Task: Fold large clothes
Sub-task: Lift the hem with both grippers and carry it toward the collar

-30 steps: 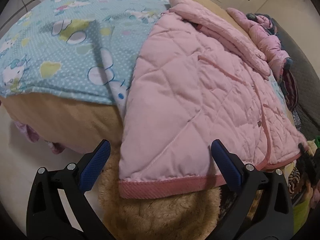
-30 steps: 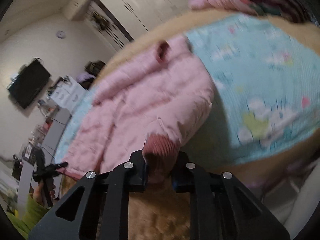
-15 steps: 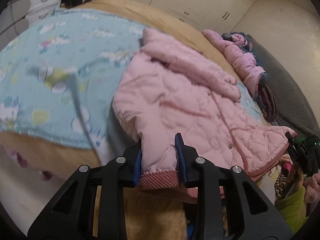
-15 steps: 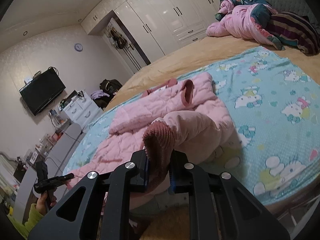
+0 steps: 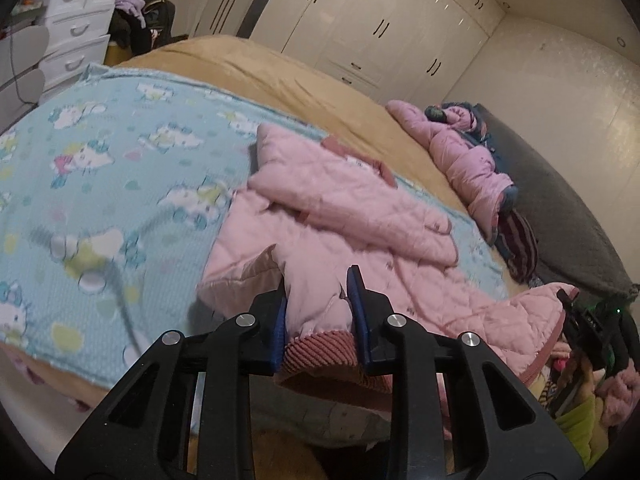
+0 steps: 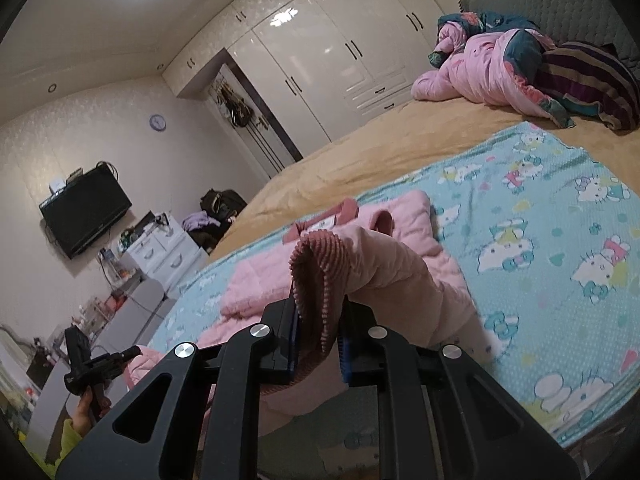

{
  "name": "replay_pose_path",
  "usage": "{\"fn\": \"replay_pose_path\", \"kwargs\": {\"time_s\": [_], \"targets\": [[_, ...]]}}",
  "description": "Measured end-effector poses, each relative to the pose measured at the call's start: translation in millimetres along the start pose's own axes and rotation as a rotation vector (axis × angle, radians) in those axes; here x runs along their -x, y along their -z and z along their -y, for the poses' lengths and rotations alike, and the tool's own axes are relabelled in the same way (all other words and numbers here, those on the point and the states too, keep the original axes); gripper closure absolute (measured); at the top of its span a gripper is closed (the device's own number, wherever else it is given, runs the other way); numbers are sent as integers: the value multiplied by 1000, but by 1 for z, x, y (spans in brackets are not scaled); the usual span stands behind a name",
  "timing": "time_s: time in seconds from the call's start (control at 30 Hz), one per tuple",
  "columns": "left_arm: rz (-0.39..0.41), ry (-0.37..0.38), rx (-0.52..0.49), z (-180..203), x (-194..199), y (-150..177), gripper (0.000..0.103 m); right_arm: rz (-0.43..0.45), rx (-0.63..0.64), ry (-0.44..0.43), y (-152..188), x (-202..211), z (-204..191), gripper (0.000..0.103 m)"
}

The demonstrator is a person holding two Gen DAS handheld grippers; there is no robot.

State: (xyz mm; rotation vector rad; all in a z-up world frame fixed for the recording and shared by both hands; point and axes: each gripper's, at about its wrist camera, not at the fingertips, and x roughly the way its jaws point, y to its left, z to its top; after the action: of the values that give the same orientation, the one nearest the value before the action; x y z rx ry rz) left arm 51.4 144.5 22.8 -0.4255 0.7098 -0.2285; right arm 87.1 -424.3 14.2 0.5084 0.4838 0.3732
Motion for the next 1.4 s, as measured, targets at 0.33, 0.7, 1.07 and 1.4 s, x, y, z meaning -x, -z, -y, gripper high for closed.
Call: {"fn": "replay_pose_path", "kwargs": {"time_s": [0.33,0.7,1.07,1.4], "targets": [[87,13,9,12,-13,-42,84,85,1,-1,-30,-18,-8,89],[230,-62,-29,37,-31,-86,84,196,-54,42,-72,-50,-6,89],[330,-41,-8,51,-57,-130,84,326,-15,89,-90,-82,-13,89],[374,-35,32,40,-87,-163,84,373,-62,91,-114,-118,7,89]]}}
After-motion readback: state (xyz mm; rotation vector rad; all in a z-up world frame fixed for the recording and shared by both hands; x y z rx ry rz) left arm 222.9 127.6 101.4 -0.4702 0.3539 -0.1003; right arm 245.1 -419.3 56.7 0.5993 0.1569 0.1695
